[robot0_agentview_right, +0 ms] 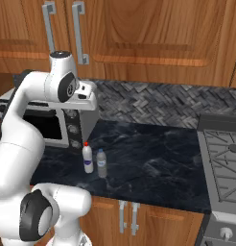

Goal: Take the bottled waters from the counter and place them in the freezer to freeze. Close the freezer door after placing the bottles.

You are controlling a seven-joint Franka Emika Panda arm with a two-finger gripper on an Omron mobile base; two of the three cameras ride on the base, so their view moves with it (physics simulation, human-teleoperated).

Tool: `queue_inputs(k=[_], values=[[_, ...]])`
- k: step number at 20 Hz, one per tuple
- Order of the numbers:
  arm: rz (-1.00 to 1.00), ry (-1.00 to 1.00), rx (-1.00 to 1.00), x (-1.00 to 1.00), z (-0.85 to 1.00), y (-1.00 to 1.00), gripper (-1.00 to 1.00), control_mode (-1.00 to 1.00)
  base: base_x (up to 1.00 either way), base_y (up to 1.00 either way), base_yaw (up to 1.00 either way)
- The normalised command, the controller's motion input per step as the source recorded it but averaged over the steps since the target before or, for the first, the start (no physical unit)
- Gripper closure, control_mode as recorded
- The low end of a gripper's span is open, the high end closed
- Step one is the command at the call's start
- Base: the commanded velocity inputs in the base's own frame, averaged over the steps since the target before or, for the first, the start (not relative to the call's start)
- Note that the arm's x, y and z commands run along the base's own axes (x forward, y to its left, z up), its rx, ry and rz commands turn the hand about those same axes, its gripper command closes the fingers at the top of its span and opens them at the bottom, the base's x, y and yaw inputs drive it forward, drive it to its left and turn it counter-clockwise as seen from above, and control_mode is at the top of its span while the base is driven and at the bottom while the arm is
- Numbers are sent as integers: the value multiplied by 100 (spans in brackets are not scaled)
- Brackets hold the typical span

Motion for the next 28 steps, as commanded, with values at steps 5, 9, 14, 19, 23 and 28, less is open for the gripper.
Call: queue_inputs(k=[5,9,14,19,23,28], values=[[0,-14,2,-48,-8,-23,-100,-100,0,0,0],[13,-14,0,-64,-11,-57,-100,-100,0,0,0],[23,-10,4,-61,-13,-82,-100,-100,0,0,0],[13,-1,2,-5,-4,-74,-100,-100,0,0,0],[28,0,13,0,-20,-66,-100,-100,0,0,0],[44,-3,10,0,-12,-54,-100,-100,0,0,0]])
